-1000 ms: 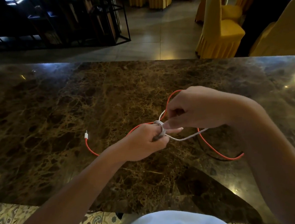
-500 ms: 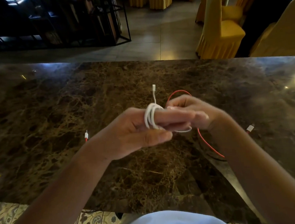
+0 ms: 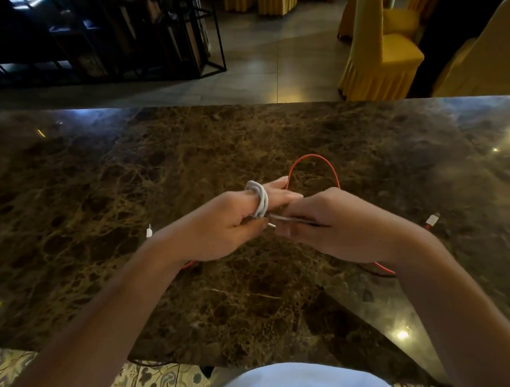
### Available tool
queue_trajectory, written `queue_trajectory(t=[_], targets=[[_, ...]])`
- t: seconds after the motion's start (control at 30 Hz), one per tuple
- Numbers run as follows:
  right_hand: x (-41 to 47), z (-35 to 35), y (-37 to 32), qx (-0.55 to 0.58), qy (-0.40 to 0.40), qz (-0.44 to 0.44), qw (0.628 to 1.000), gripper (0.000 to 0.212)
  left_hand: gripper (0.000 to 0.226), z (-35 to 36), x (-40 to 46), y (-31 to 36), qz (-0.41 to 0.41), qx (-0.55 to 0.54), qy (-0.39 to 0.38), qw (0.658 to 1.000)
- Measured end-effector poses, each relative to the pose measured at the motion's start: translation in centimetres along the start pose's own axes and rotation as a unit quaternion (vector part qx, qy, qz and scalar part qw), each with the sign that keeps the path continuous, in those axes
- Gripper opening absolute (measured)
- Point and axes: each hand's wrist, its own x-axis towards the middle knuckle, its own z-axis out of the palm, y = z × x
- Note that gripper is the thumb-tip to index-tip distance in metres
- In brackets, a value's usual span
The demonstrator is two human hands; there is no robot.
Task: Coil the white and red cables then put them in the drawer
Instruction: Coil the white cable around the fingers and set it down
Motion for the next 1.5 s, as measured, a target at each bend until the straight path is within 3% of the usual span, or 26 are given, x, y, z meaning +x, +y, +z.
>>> queue_trajectory(t=[0.1,0.23,0.37,0.47,0.57,0.67,0.73,0.87,1.0,1.2,1.27,1.37,1.43,1.5], targets=[[-0.5,-1.6,-1.8,-0.093,-0.029,0.010,0.995,0.021,0.048,0.3,0.4,0.2,0.003,0.013,-0.047,0.999],[-0.5,-2.5,-2.7,-0.100,-0.058,0.025,0.993,0.029,0.045,0.3,1.0,1.3,-0.007,0.022,-0.035,0.999],[-0.8,-2.7,-1.9,0.032,-0.061,0.018,0.997,0.023,0.065,-0.7,1.1,0.6,-0.030,0.033,0.007,0.999],[-0.9,-2.4,-1.5,0.122,-0.066,-0.020,0.990,0.012,0.061,-1.1,0.8,0.3,-0.032,0.083,0.042,0.995],[-1.0,-2.9,-1.3,0.114,-0.042,-0.081,0.989,0.012,0.027,-0.2,0.5,0.4,-0.068,0.089,-0.010,0.994],[-0.9,-4.6,-0.7,0.151,-0.043,-0.126,0.979,0.013,0.027,0.8,0.0,0.9,-0.051,0.112,-0.079,0.989],[-0.7,-5.5,0.1,0.195,-0.064,-0.152,0.967,0.017,0.043,1.1,-0.3,1.7,-0.015,0.091,-0.129,0.987],[0.5,-5.4,2.0,0.298,-0.072,-0.198,0.931,0.019,0.049,1.5,-0.6,3.7,0.043,0.047,-0.171,0.983],[2.0,-3.6,3.9,0.421,-0.018,-0.202,0.884,0.024,0.041,1.4,-0.4,4.8,0.089,-0.059,-0.155,0.982],[3.5,0.2,5.2,0.534,-0.066,-0.170,0.825,0.027,0.040,-0.3,-1.2,5.1,0.126,-0.195,-0.091,0.968],[3.3,1.5,4.9,0.540,-0.053,-0.146,0.828,0.032,0.032,-0.8,-1.6,4.8,0.120,-0.216,-0.080,0.966],[3.2,3.2,4.4,0.510,-0.015,-0.109,0.853,0.035,0.044,-0.8,-1.5,5.0,0.108,-0.269,-0.032,0.956],[3.1,4.2,4.3,0.508,-0.015,-0.096,0.856,0.058,0.052,-0.6,-1.3,5.3,0.110,-0.332,-0.027,0.936],[2.8,4.7,4.8,0.530,-0.044,-0.099,0.841,0.049,0.054,-0.9,-1.2,5.3,0.110,-0.372,-0.006,0.922]])
